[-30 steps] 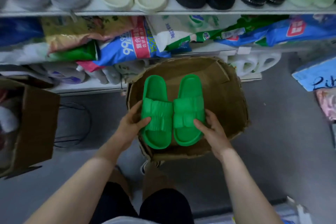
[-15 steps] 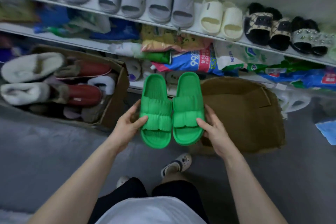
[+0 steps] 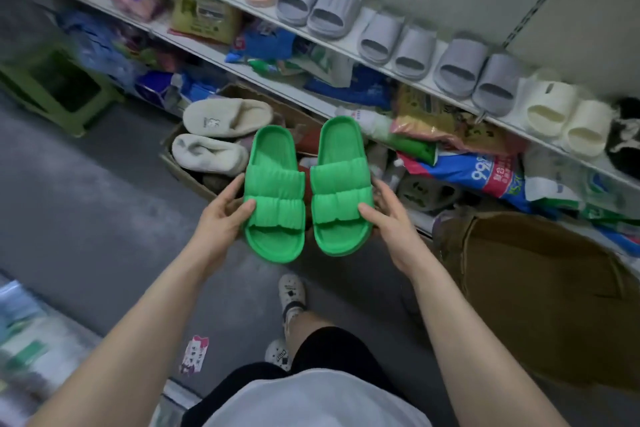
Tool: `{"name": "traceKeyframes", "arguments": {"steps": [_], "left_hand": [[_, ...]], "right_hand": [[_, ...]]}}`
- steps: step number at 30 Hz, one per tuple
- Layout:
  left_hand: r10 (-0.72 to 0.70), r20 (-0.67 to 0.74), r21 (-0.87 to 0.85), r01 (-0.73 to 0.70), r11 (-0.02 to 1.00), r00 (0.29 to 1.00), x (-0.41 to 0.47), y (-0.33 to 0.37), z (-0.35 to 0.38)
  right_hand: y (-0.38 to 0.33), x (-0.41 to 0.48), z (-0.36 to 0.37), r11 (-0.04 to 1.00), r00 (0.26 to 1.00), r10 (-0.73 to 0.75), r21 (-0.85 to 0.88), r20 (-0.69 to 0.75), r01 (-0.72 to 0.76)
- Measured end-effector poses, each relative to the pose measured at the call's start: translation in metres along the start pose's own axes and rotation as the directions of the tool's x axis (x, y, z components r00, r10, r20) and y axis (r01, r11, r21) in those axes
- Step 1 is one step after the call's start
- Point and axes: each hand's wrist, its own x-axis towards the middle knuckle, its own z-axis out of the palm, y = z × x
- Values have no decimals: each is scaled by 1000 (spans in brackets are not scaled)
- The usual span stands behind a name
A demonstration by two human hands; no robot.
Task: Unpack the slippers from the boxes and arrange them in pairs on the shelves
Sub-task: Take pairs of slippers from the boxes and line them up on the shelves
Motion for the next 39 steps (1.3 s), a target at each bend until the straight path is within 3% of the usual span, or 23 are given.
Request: {"name": "traceKeyframes", "arguments": {"steps": [10,19,30,39], "left_hand": [[48,-189,-73,-63,995,981,80,72,-115],[87,-308,-88,-119,989,947,153,135,-230],[65,-222,-1,-67,998,973,264,230,-435],[96,-101,76,-88,993,990,386,296,-491]], "right_hand": [[-62,129,113,997,988,-18,-77,155,31],[-111,225,238,989,978,-71,-116,196,95],[-133,303,443,996,997,-74,51,0,74],[-166,373,503,995,984,-96,25,-149,101]]}}
